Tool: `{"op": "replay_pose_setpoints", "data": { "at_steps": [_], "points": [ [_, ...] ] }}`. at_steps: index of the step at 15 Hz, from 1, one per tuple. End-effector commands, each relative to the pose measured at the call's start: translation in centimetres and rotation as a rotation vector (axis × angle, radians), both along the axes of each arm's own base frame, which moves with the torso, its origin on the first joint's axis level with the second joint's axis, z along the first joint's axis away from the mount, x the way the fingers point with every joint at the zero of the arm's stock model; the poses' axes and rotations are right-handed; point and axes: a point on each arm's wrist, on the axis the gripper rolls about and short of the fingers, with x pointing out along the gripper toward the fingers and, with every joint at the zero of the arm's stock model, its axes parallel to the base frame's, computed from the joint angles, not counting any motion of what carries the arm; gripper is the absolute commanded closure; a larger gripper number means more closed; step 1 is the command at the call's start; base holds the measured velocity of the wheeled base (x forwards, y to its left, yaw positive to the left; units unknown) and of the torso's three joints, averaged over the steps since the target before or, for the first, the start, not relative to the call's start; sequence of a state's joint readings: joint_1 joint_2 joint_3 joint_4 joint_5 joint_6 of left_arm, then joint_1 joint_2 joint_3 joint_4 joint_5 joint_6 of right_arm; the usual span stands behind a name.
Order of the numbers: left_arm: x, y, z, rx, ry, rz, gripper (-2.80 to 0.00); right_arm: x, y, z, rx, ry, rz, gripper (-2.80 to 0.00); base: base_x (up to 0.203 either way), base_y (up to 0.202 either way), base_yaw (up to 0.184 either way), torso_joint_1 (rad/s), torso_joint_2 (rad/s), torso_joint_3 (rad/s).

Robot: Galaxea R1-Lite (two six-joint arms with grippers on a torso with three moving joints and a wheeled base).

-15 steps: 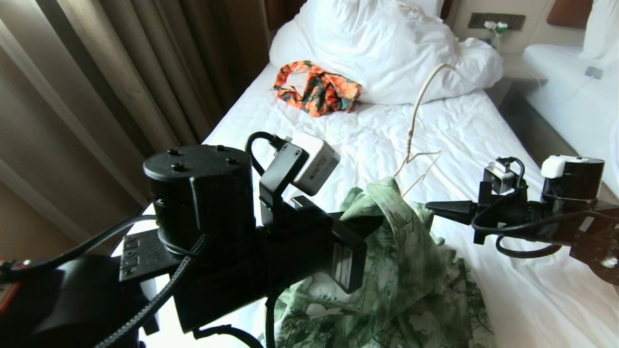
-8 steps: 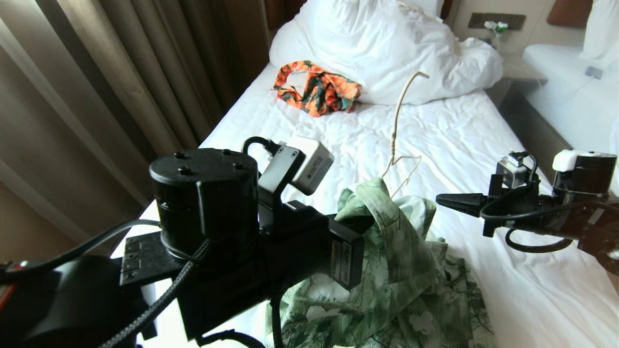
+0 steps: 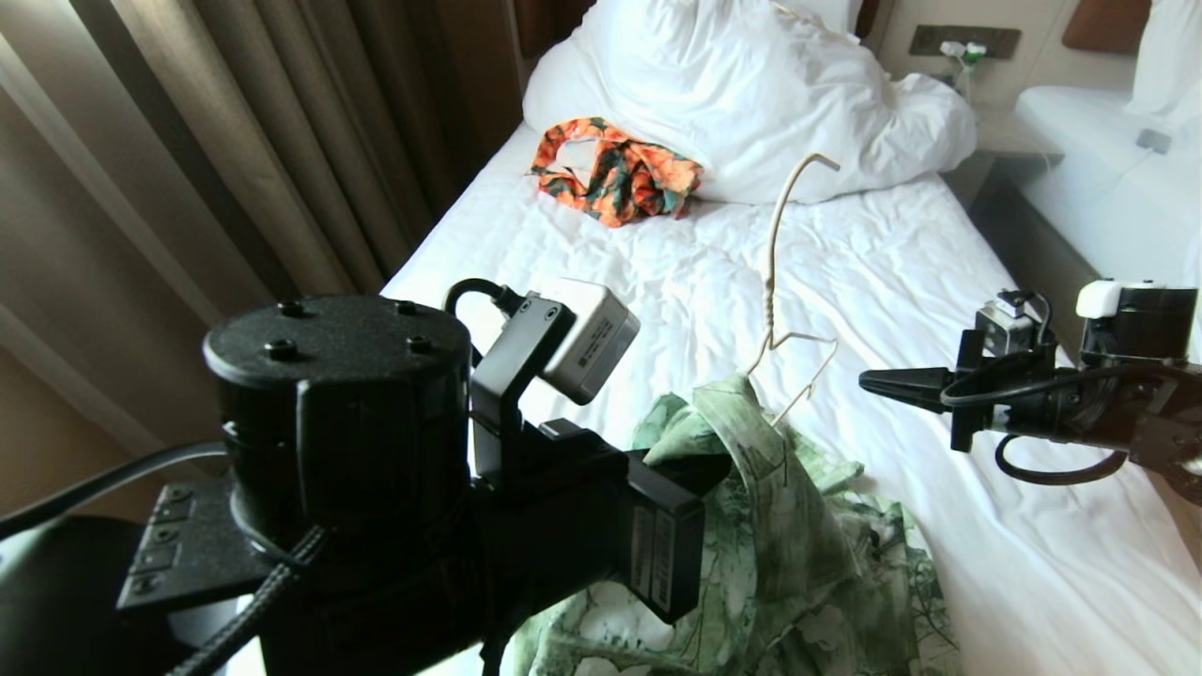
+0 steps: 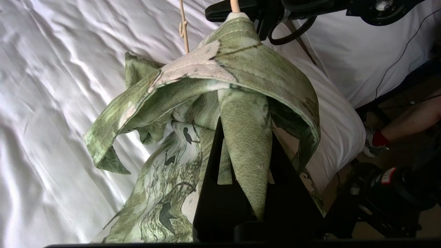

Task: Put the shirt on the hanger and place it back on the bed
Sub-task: Hook the other side of the shirt onto the hanger

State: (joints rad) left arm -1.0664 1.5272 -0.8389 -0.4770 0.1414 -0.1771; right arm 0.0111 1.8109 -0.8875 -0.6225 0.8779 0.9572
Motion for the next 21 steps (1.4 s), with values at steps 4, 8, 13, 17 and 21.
{"op": "replay_pose_setpoints", "data": {
  "at_steps": [4,8,13,17,21],
  "points": [
    [-1.7,-0.3,-2.1,0.048,0.053,-0.053,0.0,1.6,0.2,3.2,-0.099,-0.109,0.036,0.0,0.0,0.0,0.0,0.0,0.0,0.0],
    [-1.6,-1.7,-5.9,0.123,0.143,-0.064,0.0,2.6,0.5,7.5,-0.163,-0.099,0.01,0.0,0.0,0.0,0.0,0.0,0.0,0.0],
    [-1.6,-2.4,-9.8,0.166,0.21,-0.126,0.0,5.2,5.2,6.6,-0.48,0.018,0.076,0.0,0.0,0.0,0.0,0.0,0.0,0.0],
    [-2.6,-2.3,-11.1,0.171,0.285,-0.185,0.0,6.7,10.8,4.8,-0.607,0.089,0.208,0.0,0.0,0.0,0.0,0.0,0.0,0.0],
    [-2.4,-2.6,-11.5,0.171,0.293,-0.186,0.0,6.5,14.8,1.6,-0.692,0.112,0.336,0.0,0.0,0.0,0.0,0.0,0.0,0.0]
  ]
}}
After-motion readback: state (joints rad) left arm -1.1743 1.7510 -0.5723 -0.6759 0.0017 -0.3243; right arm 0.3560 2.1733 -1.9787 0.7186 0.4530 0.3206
